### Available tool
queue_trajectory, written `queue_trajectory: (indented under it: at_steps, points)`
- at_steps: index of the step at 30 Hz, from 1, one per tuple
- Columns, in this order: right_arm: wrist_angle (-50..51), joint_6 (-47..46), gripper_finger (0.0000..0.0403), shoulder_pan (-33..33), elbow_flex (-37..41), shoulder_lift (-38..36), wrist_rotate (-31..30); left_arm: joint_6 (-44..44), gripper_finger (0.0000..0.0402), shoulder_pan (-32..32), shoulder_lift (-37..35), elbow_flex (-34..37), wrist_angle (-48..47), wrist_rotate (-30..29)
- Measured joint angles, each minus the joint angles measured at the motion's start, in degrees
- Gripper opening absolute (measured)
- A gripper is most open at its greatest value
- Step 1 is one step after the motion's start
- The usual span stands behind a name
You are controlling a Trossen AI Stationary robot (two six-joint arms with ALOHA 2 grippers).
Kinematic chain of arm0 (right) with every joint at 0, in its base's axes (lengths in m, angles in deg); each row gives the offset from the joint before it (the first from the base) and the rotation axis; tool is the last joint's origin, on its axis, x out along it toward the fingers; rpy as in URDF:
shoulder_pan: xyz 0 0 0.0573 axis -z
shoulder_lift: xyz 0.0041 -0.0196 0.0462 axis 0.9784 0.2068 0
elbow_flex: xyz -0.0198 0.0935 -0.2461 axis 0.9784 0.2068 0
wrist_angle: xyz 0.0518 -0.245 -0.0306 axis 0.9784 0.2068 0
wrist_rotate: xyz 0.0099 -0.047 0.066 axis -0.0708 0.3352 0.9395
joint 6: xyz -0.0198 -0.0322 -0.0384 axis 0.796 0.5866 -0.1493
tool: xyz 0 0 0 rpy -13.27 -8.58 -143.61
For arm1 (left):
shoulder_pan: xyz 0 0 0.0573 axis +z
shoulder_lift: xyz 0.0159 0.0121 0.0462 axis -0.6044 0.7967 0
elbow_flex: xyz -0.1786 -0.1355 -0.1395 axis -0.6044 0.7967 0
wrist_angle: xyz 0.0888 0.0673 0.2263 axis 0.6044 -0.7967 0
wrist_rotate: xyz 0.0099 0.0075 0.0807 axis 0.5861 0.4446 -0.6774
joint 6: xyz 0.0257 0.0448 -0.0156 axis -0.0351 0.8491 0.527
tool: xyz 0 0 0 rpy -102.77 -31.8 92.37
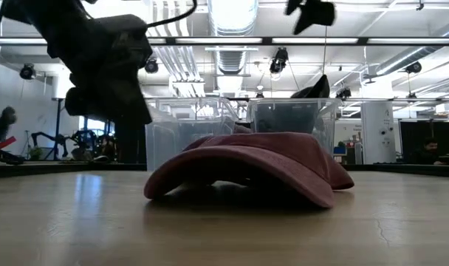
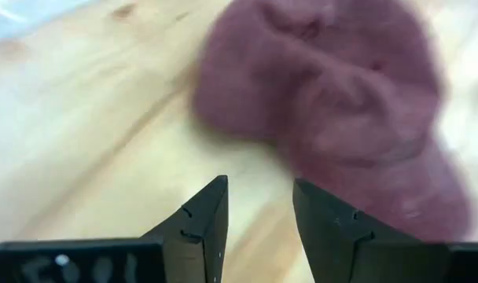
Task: Pick & Place hat
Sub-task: Put the red cap into the left transparent bin
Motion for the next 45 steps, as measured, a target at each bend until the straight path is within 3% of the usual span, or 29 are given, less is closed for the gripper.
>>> queue_trajectory:
  at_steps: [5, 11, 18, 22, 27, 34, 45]
  points:
    - [8.95, -9.95, 0.0251, -5.18, 3.85, -0.02, 3.30, 3.40, 0.0138, 0.28, 0.49, -1.09, -2.67, -0.39]
    - [6.40, -21.99, 0.0251, -15.73, 13.20, -0.07, 3.05, 8.10, 0.0138, 0.28, 0.50, -1.01, 0.67, -0.30]
    - [-8.83, -39.75, 0.0251, -25.08, 25.50, -0.02, 6.07, 19.68, 0.0138, -0.16, 1.66, -1.01, 0.94, 8.38]
    - [-25.07, -51.70, 0.0251, -27.18, 33.43, 0.00, 6.01, 30.64, 0.0138, -0.46, 4.28, -0.99, 3.07, 9.49]
    - [-44.49, -60.46, 0.0251, -27.71, 42.39, 1.23, 0.90, 36.06, 0.0138, 0.26, 9.37, -0.99, 10.38, 11.46]
    - [-47.39, -60.65, 0.0251, -26.00, 45.92, 5.62, -4.53, 33.71, 0.0138, 0.37, 17.83, -1.55, 19.43, 15.47]
    - [-53.64, -47.07, 0.0251, -19.85, 44.94, 13.84, -4.56, 29.14, 0.0138, 0.13, 28.03, -14.87, 19.15, 16.17]
